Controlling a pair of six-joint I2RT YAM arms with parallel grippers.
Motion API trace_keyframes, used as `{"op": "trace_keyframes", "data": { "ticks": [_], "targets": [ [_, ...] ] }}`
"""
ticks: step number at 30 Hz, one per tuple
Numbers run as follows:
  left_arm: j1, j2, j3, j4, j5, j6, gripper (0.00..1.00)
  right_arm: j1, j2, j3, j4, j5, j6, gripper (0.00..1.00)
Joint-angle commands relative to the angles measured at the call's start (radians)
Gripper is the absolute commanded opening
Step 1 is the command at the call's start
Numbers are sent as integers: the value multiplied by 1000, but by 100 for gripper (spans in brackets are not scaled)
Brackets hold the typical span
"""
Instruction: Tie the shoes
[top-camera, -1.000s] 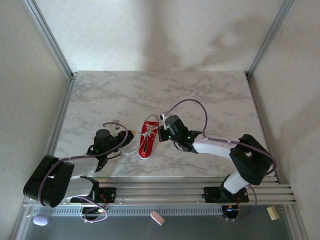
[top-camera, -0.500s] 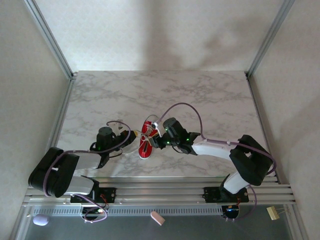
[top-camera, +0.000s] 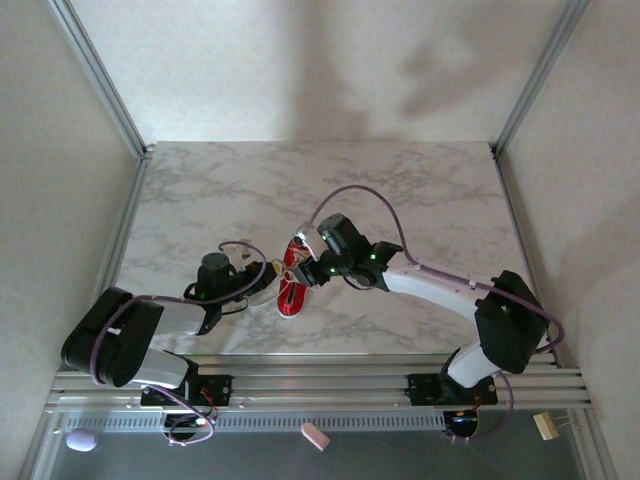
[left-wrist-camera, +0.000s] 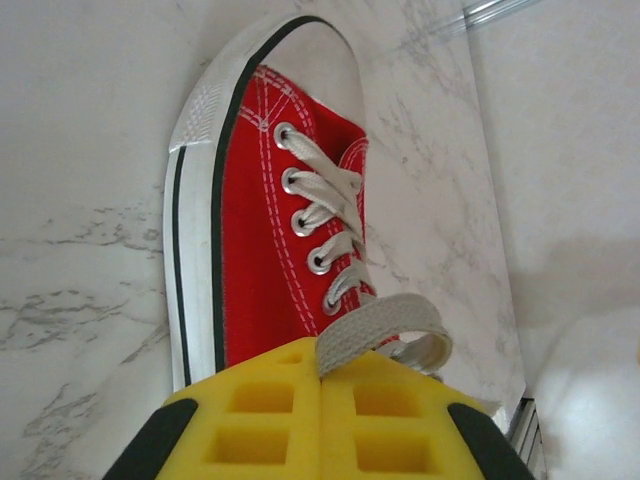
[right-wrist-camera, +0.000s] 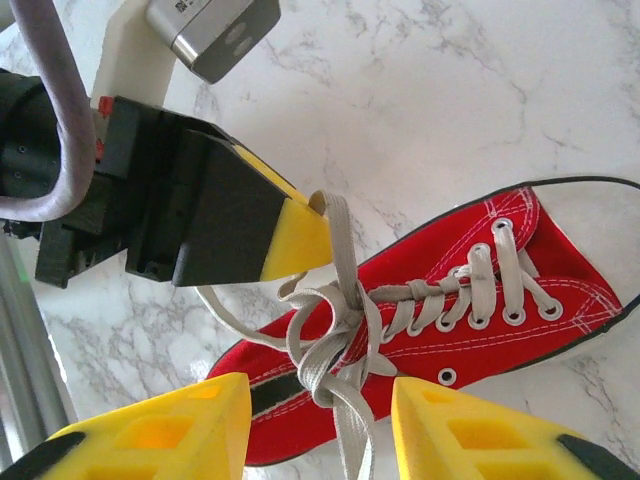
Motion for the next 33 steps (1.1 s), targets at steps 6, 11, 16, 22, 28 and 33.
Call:
{"op": "trace_keyframes", "data": {
  "ticks": [6, 11, 16, 22, 28, 33],
  "targets": [
    [-17, 35, 30, 33, 21, 14, 0, -71, 134, 137, -241, -173, -72, 42],
    [-24, 46, 39, 25, 24, 17, 0, -83, 181, 177, -267, -229, -87, 41],
    [-27, 48, 40, 25, 24, 16, 0, -83, 224, 202, -278, -240, -90, 41],
    [-27, 42, 44, 18, 22, 16, 0, -86, 244, 210, -281, -210, -90, 42],
    [-29, 43, 46, 13, 23, 16, 0, -84, 261, 219, -291, -192, -94, 41],
    [-29, 41, 48, 12, 22, 17, 0, -83, 269, 222, -286, -197, -93, 37]
  ]
}}
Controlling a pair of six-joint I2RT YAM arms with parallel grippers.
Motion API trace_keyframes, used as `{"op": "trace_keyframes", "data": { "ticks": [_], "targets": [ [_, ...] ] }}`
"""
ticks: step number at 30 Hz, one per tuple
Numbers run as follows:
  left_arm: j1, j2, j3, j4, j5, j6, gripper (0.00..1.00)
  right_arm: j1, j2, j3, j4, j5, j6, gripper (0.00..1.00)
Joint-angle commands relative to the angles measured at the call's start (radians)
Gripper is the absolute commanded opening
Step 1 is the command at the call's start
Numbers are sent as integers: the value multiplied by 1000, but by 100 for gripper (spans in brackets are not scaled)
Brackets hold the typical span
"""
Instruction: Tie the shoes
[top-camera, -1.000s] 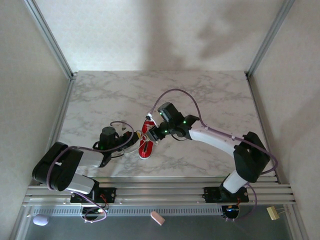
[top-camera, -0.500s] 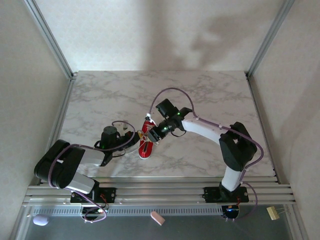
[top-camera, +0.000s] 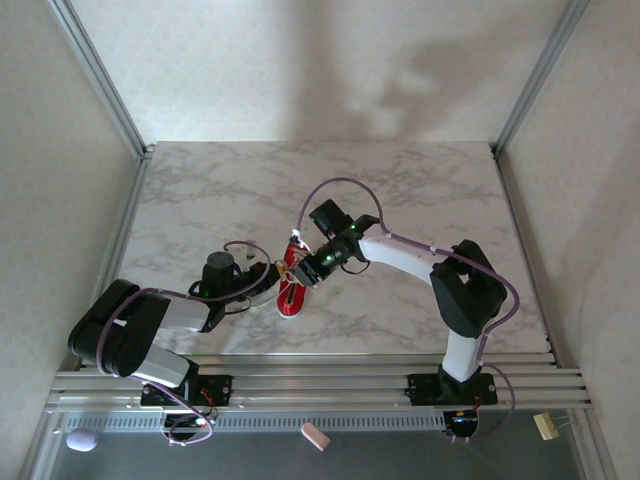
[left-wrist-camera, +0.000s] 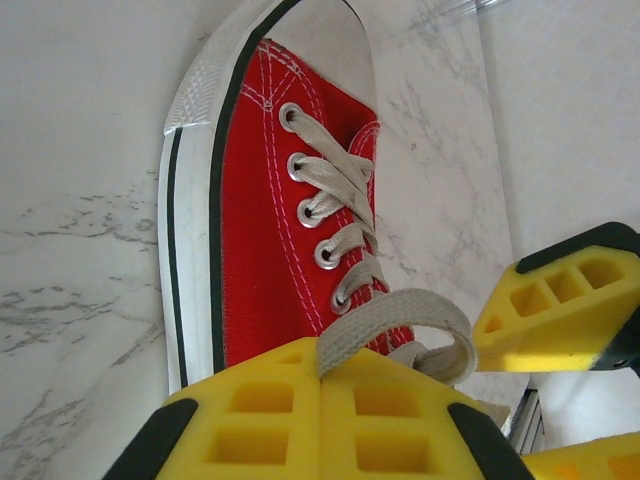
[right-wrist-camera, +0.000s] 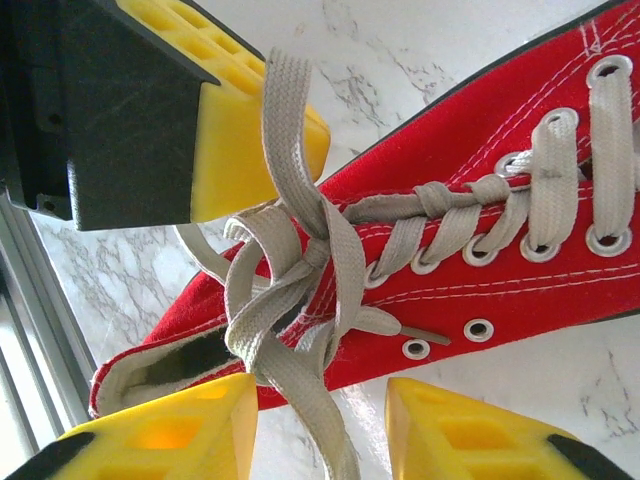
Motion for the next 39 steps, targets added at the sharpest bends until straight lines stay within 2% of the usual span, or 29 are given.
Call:
{"op": "trace_keyframes", "data": {
  "ticks": [1, 17, 23, 39],
  "targets": [
    [-12, 0, 22, 12, 19, 17, 0, -1, 17, 35, -18, 2, -19, 35],
    [-12, -4, 21, 10, 14, 17, 0, 0, 20, 25, -6, 4, -13, 15],
    [-12, -13, 16, 4, 7, 19, 0, 0, 2, 13, 3, 8, -13, 0],
    [24, -56, 3, -64, -65, 25, 0, -2, -150, -117, 37, 48, -1, 0]
  ]
}}
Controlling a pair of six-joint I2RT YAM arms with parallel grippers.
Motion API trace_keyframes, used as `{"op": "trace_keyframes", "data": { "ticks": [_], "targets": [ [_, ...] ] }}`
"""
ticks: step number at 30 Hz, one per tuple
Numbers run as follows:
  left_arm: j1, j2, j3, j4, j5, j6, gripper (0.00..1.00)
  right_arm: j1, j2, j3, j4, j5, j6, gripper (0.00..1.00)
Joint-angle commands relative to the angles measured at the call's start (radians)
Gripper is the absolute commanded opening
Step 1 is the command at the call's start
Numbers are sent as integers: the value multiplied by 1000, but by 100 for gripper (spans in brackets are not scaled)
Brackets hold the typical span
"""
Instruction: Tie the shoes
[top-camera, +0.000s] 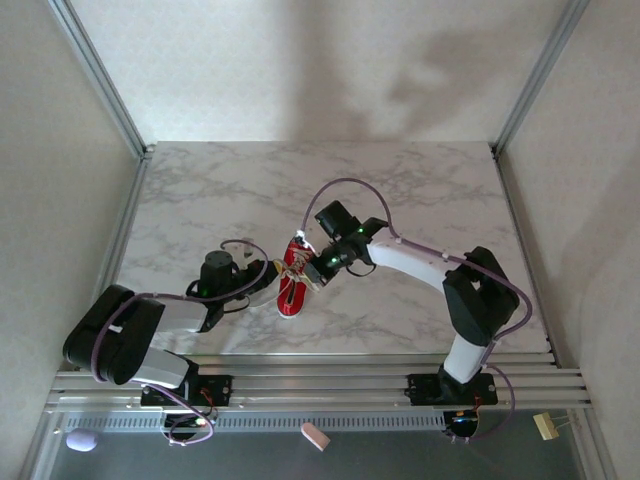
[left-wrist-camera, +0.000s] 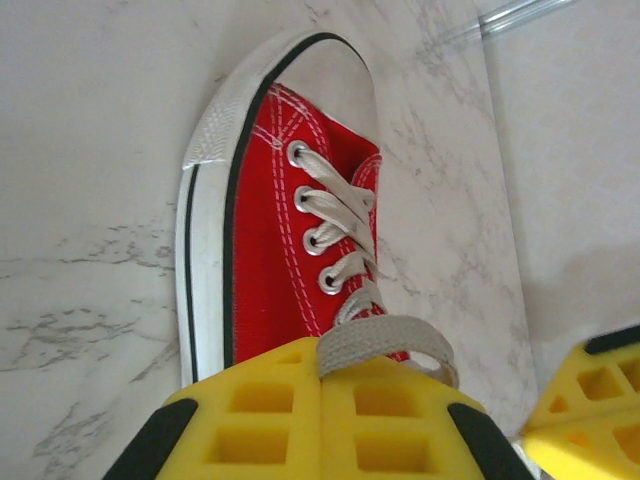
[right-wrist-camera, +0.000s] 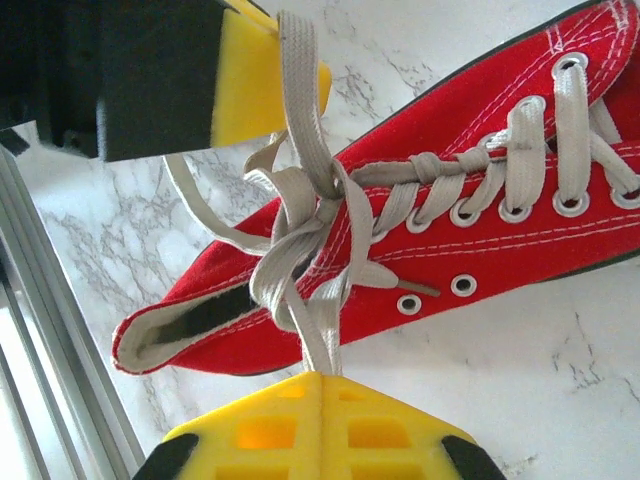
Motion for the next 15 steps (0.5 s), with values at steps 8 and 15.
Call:
{"op": "trace_keyframes", "data": {
  "ticks": [8, 15],
  "targets": [
    [22, -13, -3, -25, -41, 16, 0, -3, -112, -114, 42, 43, 27, 0],
    [38, -18, -4, -35, -44, 15, 0, -4, -166, -165, 71, 73, 34, 0]
  ]
}}
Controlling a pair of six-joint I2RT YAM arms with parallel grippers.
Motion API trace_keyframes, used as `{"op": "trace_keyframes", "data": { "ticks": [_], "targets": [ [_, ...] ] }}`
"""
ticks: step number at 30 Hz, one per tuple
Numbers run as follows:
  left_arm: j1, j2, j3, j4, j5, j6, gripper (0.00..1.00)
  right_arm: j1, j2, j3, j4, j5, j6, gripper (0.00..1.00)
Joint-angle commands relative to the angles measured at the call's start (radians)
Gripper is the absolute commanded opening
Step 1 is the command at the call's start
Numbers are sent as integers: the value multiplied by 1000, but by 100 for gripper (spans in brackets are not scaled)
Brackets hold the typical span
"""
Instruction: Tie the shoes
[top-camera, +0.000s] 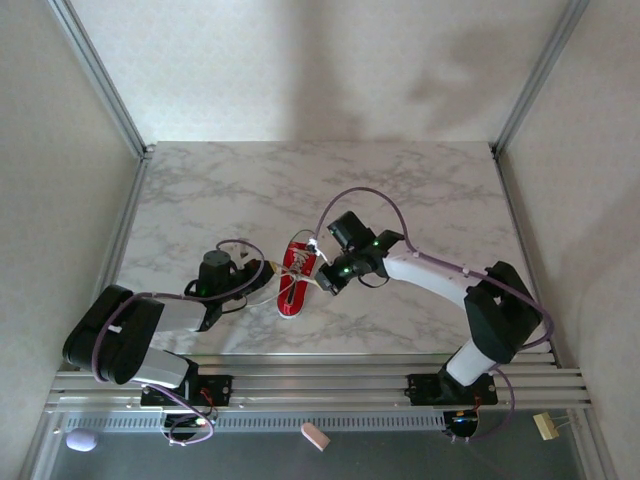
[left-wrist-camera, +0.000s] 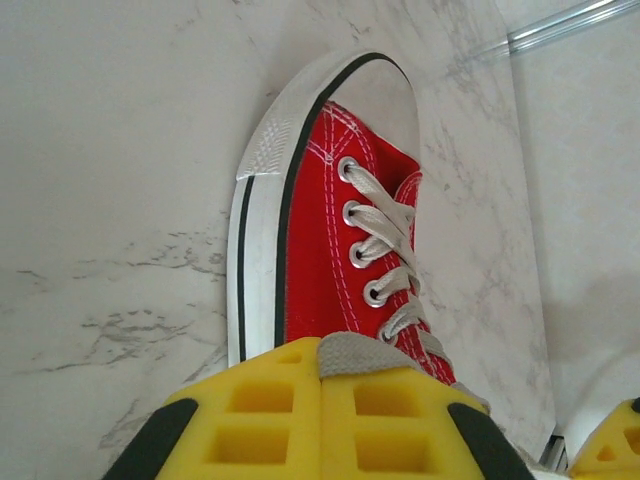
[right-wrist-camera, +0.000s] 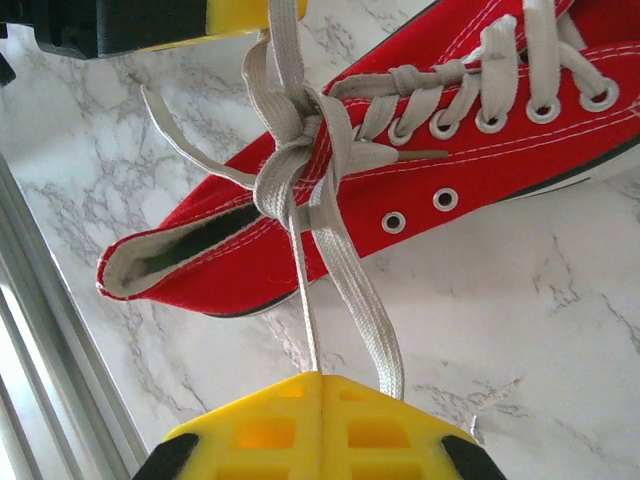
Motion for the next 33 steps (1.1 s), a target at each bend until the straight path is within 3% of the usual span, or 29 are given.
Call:
{"op": "trace_keyframes", "data": {
  "ticks": [1, 9, 18, 28, 33],
  "targets": [
    [15, -21, -3, -8, -18, 14, 0, -5, -48, -28, 24, 30, 13, 0],
    [26, -31, -5, -25, -17, 20, 0, -14, -81, -51, 27, 38, 15, 0],
    [8, -21, 21, -7, 76, 51, 0, -2, -14, 51, 77, -81, 21, 0],
    [24, -29, -2, -6, -11, 15, 0, 79, 142, 236, 80, -150, 16, 0],
    [32, -14, -6, 13, -4, 10, 0, 127, 214, 297, 64, -151, 12, 0]
  ]
}}
